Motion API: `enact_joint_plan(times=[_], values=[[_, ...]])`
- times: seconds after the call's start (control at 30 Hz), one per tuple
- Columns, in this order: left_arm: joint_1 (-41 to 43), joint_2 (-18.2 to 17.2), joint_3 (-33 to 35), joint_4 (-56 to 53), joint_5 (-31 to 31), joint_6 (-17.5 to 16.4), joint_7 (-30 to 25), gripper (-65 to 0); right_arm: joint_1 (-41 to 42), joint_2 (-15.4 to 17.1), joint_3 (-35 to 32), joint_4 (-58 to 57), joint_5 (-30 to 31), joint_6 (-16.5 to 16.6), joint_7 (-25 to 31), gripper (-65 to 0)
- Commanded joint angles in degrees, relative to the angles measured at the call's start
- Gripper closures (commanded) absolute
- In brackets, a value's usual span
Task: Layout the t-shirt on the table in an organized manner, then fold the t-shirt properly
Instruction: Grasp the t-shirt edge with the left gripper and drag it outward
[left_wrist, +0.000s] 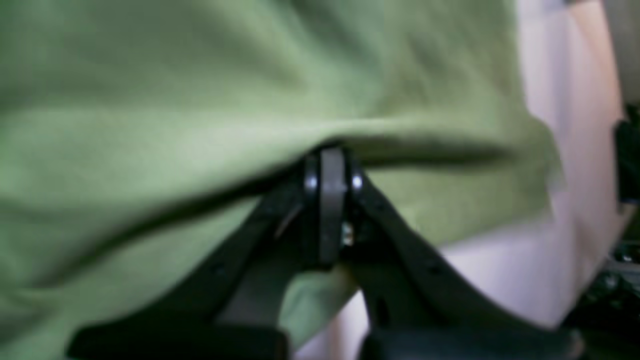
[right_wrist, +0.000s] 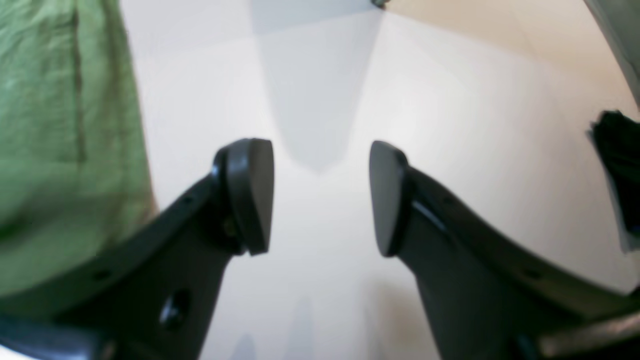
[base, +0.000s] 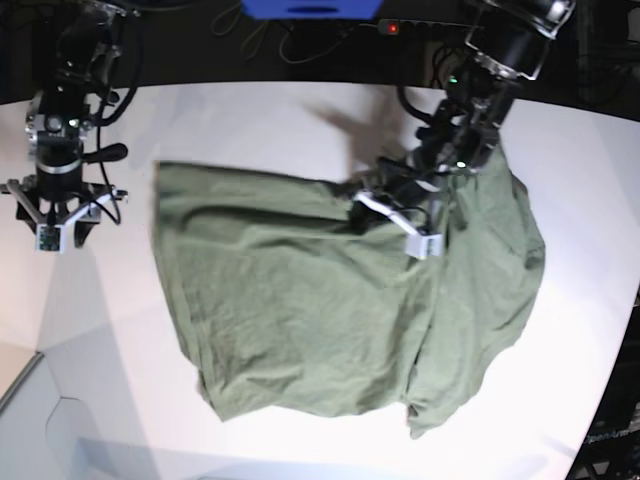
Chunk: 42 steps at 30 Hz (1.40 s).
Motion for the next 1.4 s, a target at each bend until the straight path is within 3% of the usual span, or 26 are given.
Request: enact_joint_plan(times=[0.0,0.23,0.47,0.53,0.63,0.77,0.9,1.0,1.1,1.23,1.37], values=[[0.9,-2.3,-1.6,0.3,0.3,4.0,0.7,-0.1,0.4,0.5,0.2,1.0,0.0,-0.5,1.4,-30.9],[5.8,-12.4,-17.4,3.3,0.3,4.6,0.8,-0.1,0.5,-0.1,-0.3,0.8,0.2,-0.5,1.4,-30.8],[6.6,-13.0,-35.0,12.0,0.1,4.4,0.9,-0.1,-0.2,-1.3,-5.4,0.8,0.1,-0.5,1.4,-30.7],[6.6,-11.9,-35.2,18.2,0.1,4.8,0.9,-0.1,-0.2,-1.3,-6.5,0.8,0.1,-0.5,1.3,-30.7],[8.1,-7.5,-33.8,25.2,0.2,4.8,1.0,-0.1,-0.2,-1.3,-6.9,1.0,0.1,-0.5,1.4,-30.7],[11.2,-0.2,-24.4,25.1,0.8,4.8,1.0,-0.1,0.4,-1.2,-7.2,1.1,0.1,-0.5,1.4,-30.7],[11.4,3.5,-12.4,17.5,6.6,4.6,0.9,-0.1,0.5,-1.0,-7.2,1.1,0.0,-0.5,1.4,-30.7],[11.5,3.3,-7.3,15.3,14.4,4.9,0.9,-0.1,0.5,-0.9,-7.2,1.1,0.0,-0.5,1.4,-30.7],[13.7,0.4,-8.7,15.4,20.0,4.9,0.9,-0.1,0.5,-0.9,-7.1,1.1,0.0,-0.5,1.4,-30.7],[17.0,-4.4,-16.8,15.4,19.9,4.6,0.9,-0.1,0.6,-1.0,-7.4,1.1,0.0,-0.5,1.4,-30.7],[19.5,-6.3,-24.3,16.3,17.3,4.4,0.9,-0.1,2.4,-1.3,-11.6,0.8,0.1,-0.4,1.2,-30.7]])
